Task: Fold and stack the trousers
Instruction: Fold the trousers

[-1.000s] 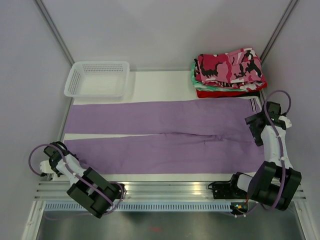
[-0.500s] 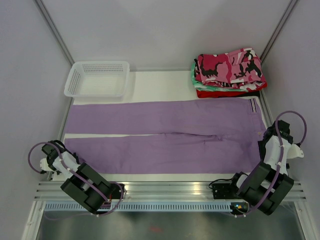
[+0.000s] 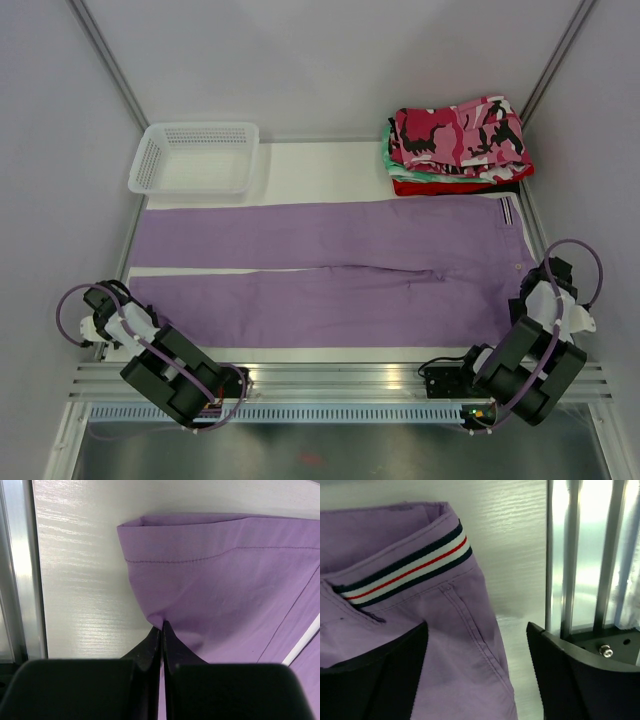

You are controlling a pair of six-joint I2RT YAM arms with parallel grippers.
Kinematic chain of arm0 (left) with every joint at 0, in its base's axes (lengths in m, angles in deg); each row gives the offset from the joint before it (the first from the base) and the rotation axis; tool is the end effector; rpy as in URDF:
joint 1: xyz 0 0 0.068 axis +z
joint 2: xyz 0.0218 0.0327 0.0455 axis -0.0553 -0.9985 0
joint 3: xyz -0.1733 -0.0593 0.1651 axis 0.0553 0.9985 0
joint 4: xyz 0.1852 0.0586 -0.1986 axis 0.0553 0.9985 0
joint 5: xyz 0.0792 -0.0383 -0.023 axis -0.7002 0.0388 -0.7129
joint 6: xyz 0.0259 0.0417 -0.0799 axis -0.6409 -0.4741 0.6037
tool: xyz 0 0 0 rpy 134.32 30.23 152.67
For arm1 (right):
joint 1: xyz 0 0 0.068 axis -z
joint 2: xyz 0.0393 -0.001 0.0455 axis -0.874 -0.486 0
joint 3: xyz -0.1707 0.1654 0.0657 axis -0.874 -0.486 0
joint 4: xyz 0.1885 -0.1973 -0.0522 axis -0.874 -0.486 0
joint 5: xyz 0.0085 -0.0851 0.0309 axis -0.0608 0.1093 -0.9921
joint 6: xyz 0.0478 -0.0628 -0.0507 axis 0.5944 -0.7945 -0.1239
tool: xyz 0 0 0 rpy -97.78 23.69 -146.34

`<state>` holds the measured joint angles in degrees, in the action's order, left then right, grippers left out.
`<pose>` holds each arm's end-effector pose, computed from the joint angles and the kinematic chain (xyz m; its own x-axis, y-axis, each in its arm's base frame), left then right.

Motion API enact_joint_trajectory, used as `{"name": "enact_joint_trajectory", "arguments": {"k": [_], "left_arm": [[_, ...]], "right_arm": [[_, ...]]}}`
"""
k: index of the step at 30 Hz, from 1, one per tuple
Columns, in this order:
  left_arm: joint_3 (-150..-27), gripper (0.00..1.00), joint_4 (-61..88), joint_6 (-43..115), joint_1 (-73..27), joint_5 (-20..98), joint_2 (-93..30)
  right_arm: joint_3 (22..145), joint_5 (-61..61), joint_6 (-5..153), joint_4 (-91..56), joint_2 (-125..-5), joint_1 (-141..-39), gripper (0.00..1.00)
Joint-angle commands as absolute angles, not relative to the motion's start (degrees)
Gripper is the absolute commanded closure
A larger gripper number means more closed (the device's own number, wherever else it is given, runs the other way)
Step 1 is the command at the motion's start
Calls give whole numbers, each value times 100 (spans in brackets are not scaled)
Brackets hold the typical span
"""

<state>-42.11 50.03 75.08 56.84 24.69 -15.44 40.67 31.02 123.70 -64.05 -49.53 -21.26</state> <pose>0.1183 0.1754 0.0754 0.2923 -0.9041 -0.3116 -0.9462 -0.2261 -0.2317 0.1334 -0.1543 0.0875 0.1160 0.8997 -0.4208 0.9845 -0.1601 -0.0711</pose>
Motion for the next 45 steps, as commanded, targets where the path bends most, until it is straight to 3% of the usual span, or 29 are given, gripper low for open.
{"name": "enact_joint_trajectory", "arguments": {"k": [1, 5, 7, 8, 9, 11, 22, 30, 36, 45], "left_arm": [[-4356, 98, 5211, 7285, 5713, 2390, -1513], [-4487, 98, 5351, 7171, 5713, 2417, -1460], [-4672, 98, 5500, 7162, 5705, 2487, -1521], [-4724, 98, 5553, 7162, 5705, 2531, -1547], [-4821, 98, 5632, 7171, 5705, 2609, -1556], [-4953, 98, 5747, 7241, 5705, 2680, -1574], [-6332, 98, 6634, 7549, 5687, 2689, -1512], [-7054, 98, 6504, 7725, 5564, 2716, -1627], [-7704, 98, 5750, 7857, 4793, 2321, -1758], [-8469, 98, 5686, 7900, 3666, 1037, -3102]], "right_arm": [[3784, 2850, 12333, -5810, -5052, -2067, 20], [3740, 2797, 12148, -5555, -5175, -2058, 39], [3696, 2788, 12113, -5458, -5211, -2058, 54], [3653, 2753, 12096, -5405, -5211, -2058, 63], [3652, 2744, 12078, -5405, -5211, -2058, 82], [3731, 2718, 12043, -5440, -5237, -2058, 98], [5040, 2183, 11656, -5809, -5588, -2181, 100], [6771, 2393, 10709, -5467, -5817, -3349, 100], [7440, 1778, 9908, -4870, -6106, -3543, 100], [7801, 793, 9353, -3816, -7258, -3596, 100]]}}
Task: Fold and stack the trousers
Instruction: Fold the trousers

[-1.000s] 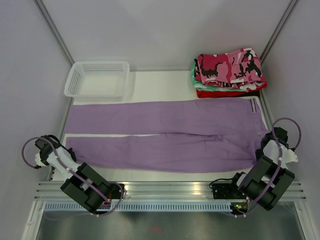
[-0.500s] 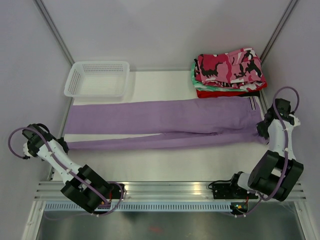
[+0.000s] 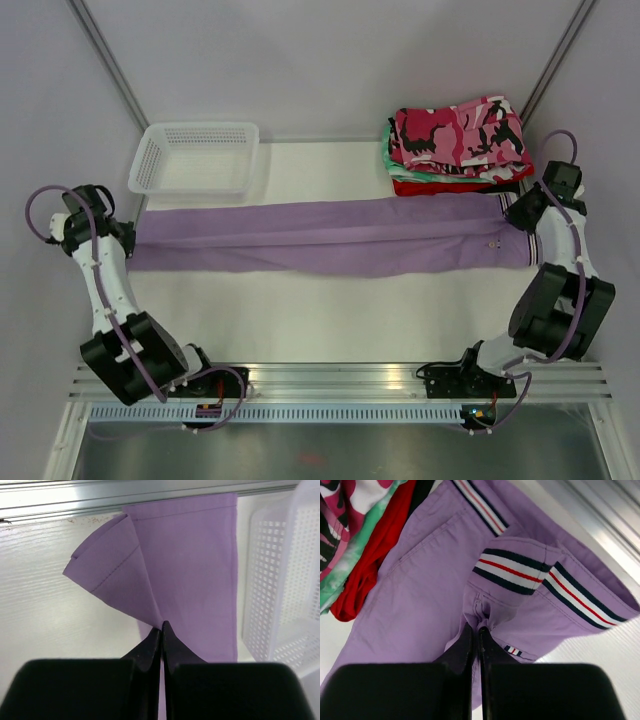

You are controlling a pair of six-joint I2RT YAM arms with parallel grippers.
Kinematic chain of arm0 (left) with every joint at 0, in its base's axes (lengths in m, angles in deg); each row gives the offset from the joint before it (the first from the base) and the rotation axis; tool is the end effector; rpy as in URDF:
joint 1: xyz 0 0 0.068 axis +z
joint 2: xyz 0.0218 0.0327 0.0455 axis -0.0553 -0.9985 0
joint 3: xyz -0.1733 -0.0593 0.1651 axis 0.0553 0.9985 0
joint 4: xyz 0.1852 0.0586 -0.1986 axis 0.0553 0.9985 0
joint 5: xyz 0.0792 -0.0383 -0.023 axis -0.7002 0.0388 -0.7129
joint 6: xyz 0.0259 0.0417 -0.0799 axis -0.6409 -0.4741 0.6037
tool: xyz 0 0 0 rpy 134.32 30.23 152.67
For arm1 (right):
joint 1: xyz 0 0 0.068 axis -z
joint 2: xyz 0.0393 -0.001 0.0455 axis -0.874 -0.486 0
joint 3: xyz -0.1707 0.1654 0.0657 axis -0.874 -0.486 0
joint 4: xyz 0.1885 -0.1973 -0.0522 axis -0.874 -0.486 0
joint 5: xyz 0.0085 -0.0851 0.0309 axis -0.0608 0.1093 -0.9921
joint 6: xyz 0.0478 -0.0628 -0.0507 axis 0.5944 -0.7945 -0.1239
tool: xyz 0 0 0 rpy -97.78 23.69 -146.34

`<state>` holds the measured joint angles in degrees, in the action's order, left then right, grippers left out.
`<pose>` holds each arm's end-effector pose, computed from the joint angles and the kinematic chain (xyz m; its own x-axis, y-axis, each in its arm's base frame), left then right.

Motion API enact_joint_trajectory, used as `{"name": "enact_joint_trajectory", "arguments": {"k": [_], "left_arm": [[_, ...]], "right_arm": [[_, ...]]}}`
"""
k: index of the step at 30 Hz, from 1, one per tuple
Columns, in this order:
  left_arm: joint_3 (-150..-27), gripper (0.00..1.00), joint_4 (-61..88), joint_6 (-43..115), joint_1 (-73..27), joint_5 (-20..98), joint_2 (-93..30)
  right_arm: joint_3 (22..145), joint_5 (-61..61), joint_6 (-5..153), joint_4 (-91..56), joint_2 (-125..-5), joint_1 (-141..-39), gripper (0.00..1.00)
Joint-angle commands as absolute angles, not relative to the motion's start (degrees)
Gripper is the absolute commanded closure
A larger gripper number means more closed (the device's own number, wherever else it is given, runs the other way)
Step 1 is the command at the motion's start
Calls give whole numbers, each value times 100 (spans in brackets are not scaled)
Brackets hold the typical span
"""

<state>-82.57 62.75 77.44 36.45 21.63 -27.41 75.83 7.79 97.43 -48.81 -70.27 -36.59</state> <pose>0.2510 0.1805 0.2495 0.1026 -0.8786 -0.4663 -0.9010 0.1166 -0.4180 0.3406 -0.1543 0.2011 -0.3973 0.7342 -0.5505 0.7116 0.6253 0.3205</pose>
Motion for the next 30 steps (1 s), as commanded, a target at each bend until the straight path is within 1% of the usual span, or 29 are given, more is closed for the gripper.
{"name": "enact_joint_trajectory", "arguments": {"k": [1, 6, 10, 16, 21, 30], "left_arm": [[-8487, 98, 5607, 7883, 3674, 1028, -3199], [-8838, 98, 5405, 7611, 3438, 669, -3761], [-9365, 98, 5712, 7523, 3314, 369, -4175], [-9594, 98, 5703, 7417, 3174, 229, -4824], [-9708, 98, 5625, 7312, 3121, 61, -5221], [-10007, 98, 5238, 7171, 2893, 0, -5959]], "right_arm": [[7775, 697, 9327, -3684, -7319, -3614, 100], [7897, 433, 9125, -3305, -7759, -3667, 100], [7968, 441, 9072, -2945, -8049, -3719, 100], [8222, 459, 9063, -2838, -8655, -3728, 100], [8266, 635, 8984, -2619, -8849, -3728, 100], [8547, 284, 8765, -2346, -9297, -3772, 100]]}}
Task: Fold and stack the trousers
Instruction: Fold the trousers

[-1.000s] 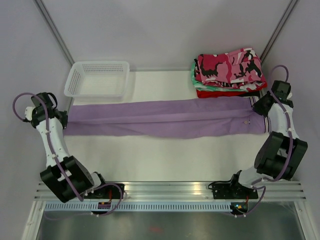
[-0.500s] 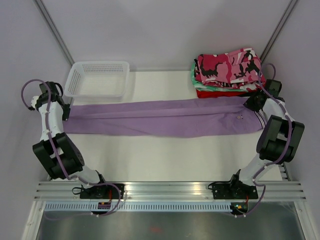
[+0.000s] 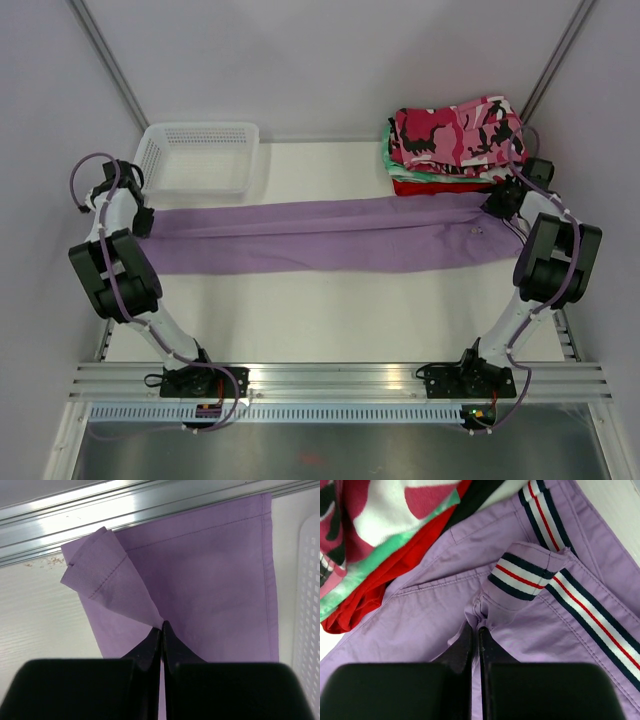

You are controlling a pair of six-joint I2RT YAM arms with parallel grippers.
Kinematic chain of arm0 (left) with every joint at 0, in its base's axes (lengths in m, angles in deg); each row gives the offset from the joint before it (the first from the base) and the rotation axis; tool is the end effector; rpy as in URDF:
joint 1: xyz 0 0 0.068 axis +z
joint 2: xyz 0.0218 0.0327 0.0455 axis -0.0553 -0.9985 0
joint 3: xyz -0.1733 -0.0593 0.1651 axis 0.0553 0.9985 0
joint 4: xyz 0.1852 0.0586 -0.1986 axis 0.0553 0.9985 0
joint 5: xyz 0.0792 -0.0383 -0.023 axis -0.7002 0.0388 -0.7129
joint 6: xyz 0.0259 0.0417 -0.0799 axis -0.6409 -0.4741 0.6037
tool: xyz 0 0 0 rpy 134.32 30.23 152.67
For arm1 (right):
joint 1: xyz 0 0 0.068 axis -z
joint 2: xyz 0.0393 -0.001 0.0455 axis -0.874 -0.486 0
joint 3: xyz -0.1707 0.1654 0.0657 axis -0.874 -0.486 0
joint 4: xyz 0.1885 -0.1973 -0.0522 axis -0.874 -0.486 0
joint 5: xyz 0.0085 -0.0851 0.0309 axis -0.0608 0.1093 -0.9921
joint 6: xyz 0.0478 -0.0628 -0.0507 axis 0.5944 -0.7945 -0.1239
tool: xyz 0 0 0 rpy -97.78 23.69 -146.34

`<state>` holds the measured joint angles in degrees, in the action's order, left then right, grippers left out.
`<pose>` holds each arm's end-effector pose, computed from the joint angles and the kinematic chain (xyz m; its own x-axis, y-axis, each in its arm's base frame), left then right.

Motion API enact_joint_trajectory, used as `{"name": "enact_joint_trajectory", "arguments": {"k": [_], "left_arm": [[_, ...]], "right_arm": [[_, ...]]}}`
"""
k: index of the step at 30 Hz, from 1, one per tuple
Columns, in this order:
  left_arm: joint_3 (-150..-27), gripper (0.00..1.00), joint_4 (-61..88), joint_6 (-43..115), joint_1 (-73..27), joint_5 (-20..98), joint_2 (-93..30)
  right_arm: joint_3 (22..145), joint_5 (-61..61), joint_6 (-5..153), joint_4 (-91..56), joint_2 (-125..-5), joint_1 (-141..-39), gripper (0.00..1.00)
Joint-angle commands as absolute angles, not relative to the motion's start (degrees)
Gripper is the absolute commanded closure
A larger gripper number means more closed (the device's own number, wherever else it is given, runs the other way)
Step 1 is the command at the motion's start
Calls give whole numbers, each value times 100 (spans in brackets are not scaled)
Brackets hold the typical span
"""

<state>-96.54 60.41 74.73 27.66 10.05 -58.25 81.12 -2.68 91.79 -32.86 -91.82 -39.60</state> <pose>0.3495 0.1918 0.1608 -0.1346 -0.8551 -0.5007 -0.9720 0.2120 -0.1008 0.4173 -0.1466 0.1167 -0.5500 0.6562 -0.5167 0.5303 0.7523 0.3909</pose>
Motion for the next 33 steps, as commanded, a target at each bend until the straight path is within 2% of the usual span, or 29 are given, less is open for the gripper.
{"name": "enact_joint_trajectory", "arguments": {"k": [1, 3, 4, 5, 6, 7, 9, 10, 11, 15, 18, 19, 20, 21, 22, 23, 24, 25, 26, 27, 28, 33], "left_arm": [[-10033, 98, 5177, 7162, 2883, 9, -6003], [-10095, 98, 5185, 7154, 2857, 17, -6126], [-10217, 98, 5246, 7136, 2857, 61, -6153], [-10305, 93, 5420, 7092, 2857, 79, -6171], [-10437, 82, 5483, 7040, 2848, 88, -6110], [-10455, 77, 5449, 6891, 2848, 244, -6022], [-10456, 33, 5212, 6496, 2805, 386, -5750], [-10455, 16, 5098, 6338, 2796, 639, -5427], [-10473, 6, 5019, 6110, 2717, 754, -5258], [-10316, 5, 5009, 5660, 2314, 1388, -4353], [-9669, 9, 4870, 5370, 1681, 1721, -3492], [-9447, 13, 4729, 5265, 1270, 2175, -3099], [-9045, 21, 4658, 5177, 1023, 2258, -2955], [-8884, 26, 4657, 5159, 759, 2224, -2858], [-8569, 35, 4736, 5245, 165, 2145, -2753], [-8566, 46, 4737, 5281, -76, 2118, -2743], [-8200, 57, 4719, 5334, -296, 2092, -2752], [-8031, 70, 4771, 5560, -611, 1952, -2778], [-7699, 94, 4780, 5658, -693, 1925, -2865], [-7539, 98, 4754, 5729, -737, 1968, -2927], [-7416, 98, 4702, 5869, -764, 1942, -2988], [-7001, 98, 4394, 5967, -764, 1924, -3689]], "right_arm": [[8565, 275, 8738, -2355, -9306, -3781, 96], [8609, 222, 8703, -2372, -9271, -3790, 79], [8627, 196, 8677, -2390, -9236, -3790, 57], [8670, 161, 8624, -2503, -9201, -3790, 50], [8775, 143, 8554, -2583, -9070, -3790, 43], [8811, 125, 8527, -2679, -8973, -3790, 32], [8838, -58, 8510, -2689, -8588, -3790, 26], [8820, -408, 8518, -2672, -8455, -3790, 22], [8803, -611, 8527, -2654, -8306, -3798, 21], [8373, -1017, 8466, -2864, -7532, -4148, 22], [7548, -1070, 8430, -2847, -7014, -4517, 30], [7337, -1088, 8413, -2769, -6917, -4624, 32], [6935, -1001, 8430, -2733, -6794, -4851, 37], [6757, -965, 8456, -2716, -6758, -4957, 46], [6459, -886, 8509, -2672, -6775, -5098, 52], [6334, -886, 8579, -2671, -6792, -5099, 52], [6211, -764, 8623, -2654, -6810, -5204, 66], [6105, -710, 8624, -2593, -6828, -5239, 73], [5948, -614, 8650, -2566, -6871, -5309, 79], [5885, -457, 8676, -2531, -6915, -5336, 91], [5867, -464, 8676, -2479, -6968, -5354, 96], [6121, -34, 8729, -2486, -7793, -5617, 100]]}}
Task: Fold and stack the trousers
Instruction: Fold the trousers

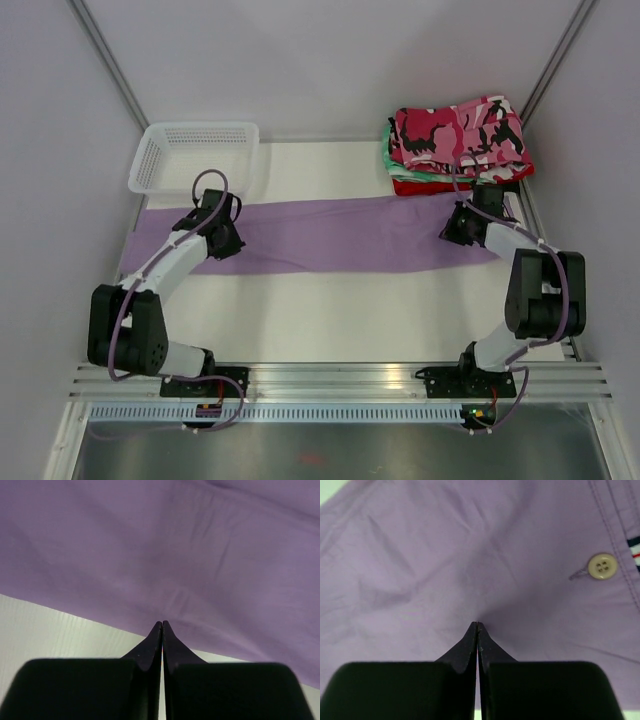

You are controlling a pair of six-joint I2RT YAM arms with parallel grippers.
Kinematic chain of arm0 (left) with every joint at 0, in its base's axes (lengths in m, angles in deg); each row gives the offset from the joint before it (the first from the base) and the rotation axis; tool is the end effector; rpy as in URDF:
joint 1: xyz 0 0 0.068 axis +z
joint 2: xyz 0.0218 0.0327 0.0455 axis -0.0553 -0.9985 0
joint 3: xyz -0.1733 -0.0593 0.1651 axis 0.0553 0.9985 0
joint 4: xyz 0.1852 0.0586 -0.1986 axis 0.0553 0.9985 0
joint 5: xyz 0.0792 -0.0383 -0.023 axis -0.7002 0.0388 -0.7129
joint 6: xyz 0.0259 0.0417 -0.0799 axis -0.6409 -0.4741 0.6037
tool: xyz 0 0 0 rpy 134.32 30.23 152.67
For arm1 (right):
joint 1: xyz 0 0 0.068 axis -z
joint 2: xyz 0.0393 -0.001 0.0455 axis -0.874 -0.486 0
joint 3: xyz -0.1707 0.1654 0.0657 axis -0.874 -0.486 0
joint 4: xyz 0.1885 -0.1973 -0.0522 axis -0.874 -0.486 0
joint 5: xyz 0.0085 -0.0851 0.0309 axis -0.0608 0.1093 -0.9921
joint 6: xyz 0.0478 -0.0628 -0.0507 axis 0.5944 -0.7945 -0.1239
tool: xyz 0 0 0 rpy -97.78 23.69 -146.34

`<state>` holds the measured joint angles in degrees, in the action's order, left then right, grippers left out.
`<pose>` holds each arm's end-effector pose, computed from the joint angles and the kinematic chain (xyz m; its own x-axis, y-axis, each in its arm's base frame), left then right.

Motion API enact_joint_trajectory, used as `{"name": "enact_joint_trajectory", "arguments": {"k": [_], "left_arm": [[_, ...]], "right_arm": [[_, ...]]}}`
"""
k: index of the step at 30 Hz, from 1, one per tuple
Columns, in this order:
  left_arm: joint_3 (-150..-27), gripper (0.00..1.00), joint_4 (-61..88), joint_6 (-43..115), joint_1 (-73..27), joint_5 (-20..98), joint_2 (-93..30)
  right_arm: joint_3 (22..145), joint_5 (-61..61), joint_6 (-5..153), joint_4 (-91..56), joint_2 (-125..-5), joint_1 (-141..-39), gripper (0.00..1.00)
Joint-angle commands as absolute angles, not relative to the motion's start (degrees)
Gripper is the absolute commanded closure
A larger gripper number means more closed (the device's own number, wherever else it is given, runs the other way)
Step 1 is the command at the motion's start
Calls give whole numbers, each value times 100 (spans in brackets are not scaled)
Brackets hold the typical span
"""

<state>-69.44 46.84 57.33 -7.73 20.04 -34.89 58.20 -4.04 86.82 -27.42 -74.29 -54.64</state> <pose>0.3206 -0.0460 0.1540 -0.7364 -0.4046 -0.5422 -0.3752 0.9112 -0.1703 0.3599 -0.0224 0.1056 -0.7309 0.4132 -0.5432 0.2404 0.9007 0.3618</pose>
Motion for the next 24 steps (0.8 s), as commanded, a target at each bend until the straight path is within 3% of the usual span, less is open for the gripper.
{"name": "enact_joint_trajectory", "arguments": {"k": [1, 10, 24], "left_arm": [[-7027, 98, 4272, 5950, -764, 1942, -3831], [-7827, 98, 4393, 5694, -755, 1679, -5589], [-6782, 98, 4798, 6037, -755, 1986, -4906]], "right_arm": [[6183, 106, 8729, -2530, -7916, -5644, 100], [6316, 731, 8773, -2662, -8304, -5688, 97], [5288, 1399, 9080, -3462, -7356, -5688, 100]]}}
